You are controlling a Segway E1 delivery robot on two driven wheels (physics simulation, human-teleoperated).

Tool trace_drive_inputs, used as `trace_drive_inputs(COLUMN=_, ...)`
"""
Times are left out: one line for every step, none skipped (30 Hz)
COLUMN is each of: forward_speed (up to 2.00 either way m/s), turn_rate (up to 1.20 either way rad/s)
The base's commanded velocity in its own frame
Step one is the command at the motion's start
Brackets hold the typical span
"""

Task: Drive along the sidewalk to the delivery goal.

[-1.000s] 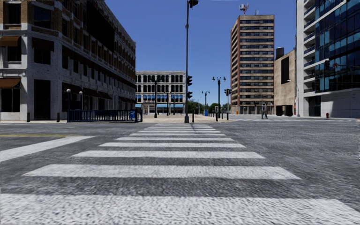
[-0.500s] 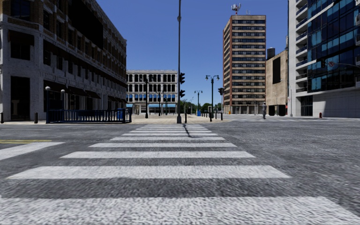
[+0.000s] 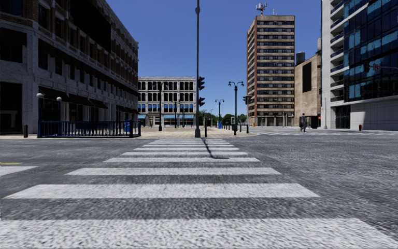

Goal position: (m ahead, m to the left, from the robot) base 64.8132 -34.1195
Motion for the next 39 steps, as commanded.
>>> trace_drive_inputs(forward_speed=2.00, turn_rate=-0.10)
trace_drive_inputs(forward_speed=2.00, turn_rate=-0.10)
trace_drive_inputs(forward_speed=2.00, turn_rate=-0.09)
trace_drive_inputs(forward_speed=2.00, turn_rate=-0.09)
trace_drive_inputs(forward_speed=2.00, turn_rate=-0.09)
trace_drive_inputs(forward_speed=2.00, turn_rate=-0.09)
trace_drive_inputs(forward_speed=2.00, turn_rate=-0.07)
trace_drive_inputs(forward_speed=2.00, turn_rate=-0.05)
trace_drive_inputs(forward_speed=2.00, turn_rate=-0.04)
trace_drive_inputs(forward_speed=2.00, turn_rate=-0.04)
trace_drive_inputs(forward_speed=2.00, turn_rate=-0.04)
trace_drive_inputs(forward_speed=2.00, turn_rate=-0.04)
trace_drive_inputs(forward_speed=2.00, turn_rate=-0.04)
trace_drive_inputs(forward_speed=2.00, turn_rate=-0.04)
trace_drive_inputs(forward_speed=2.00, turn_rate=-0.04)
trace_drive_inputs(forward_speed=2.00, turn_rate=-0.04)
trace_drive_inputs(forward_speed=2.00, turn_rate=-0.03)
trace_drive_inputs(forward_speed=2.00, turn_rate=-0.02)
trace_drive_inputs(forward_speed=2.00, turn_rate=-0.01)
trace_drive_inputs(forward_speed=2.00, turn_rate=-0.01)
trace_drive_inputs(forward_speed=2.00, turn_rate=-0.01)
trace_drive_inputs(forward_speed=2.00, turn_rate=0.00)
trace_drive_inputs(forward_speed=2.00, turn_rate=0.00)
trace_drive_inputs(forward_speed=2.00, turn_rate=0.00)
trace_drive_inputs(forward_speed=2.00, turn_rate=0.00)
trace_drive_inputs(forward_speed=2.00, turn_rate=0.00)
trace_drive_inputs(forward_speed=2.00, turn_rate=0.00)
trace_drive_inputs(forward_speed=2.00, turn_rate=0.00)
trace_drive_inputs(forward_speed=2.00, turn_rate=0.00)
trace_drive_inputs(forward_speed=2.00, turn_rate=0.00)
trace_drive_inputs(forward_speed=2.00, turn_rate=0.00)
trace_drive_inputs(forward_speed=2.00, turn_rate=0.00)
trace_drive_inputs(forward_speed=2.00, turn_rate=0.00)
trace_drive_inputs(forward_speed=2.00, turn_rate=0.00)
trace_drive_inputs(forward_speed=2.00, turn_rate=0.00)
trace_drive_inputs(forward_speed=2.00, turn_rate=0.00)
trace_drive_inputs(forward_speed=2.00, turn_rate=0.00)
trace_drive_inputs(forward_speed=2.00, turn_rate=0.00)
trace_drive_inputs(forward_speed=2.00, turn_rate=0.00)
